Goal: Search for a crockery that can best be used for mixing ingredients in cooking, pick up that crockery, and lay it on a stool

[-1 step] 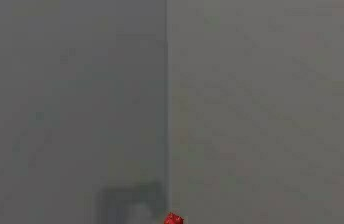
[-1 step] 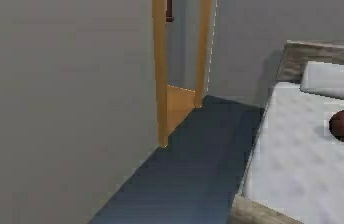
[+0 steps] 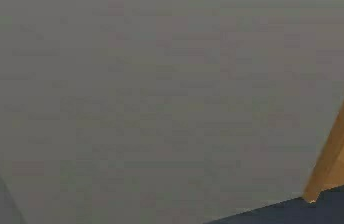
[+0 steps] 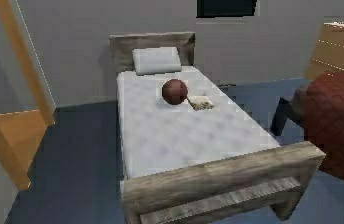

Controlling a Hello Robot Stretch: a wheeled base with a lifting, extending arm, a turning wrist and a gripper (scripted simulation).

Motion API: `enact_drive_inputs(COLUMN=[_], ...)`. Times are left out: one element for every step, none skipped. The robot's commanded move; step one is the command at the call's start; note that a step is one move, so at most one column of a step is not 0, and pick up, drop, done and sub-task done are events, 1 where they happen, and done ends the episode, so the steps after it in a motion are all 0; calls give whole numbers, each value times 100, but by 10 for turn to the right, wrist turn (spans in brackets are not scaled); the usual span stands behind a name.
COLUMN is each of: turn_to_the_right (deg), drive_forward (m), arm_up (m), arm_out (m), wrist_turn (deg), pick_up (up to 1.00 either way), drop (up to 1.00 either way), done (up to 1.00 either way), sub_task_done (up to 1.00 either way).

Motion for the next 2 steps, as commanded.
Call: enact_drive_inputs(turn_to_the_right=[450, 0], drive_forward=[0, 55], arm_up=[0, 0], arm_out=[0, 0], wrist_turn=[0, 0], pick_up=[0, 0], drop=[0, 0], done=[0, 0], sub_task_done=[0, 0])
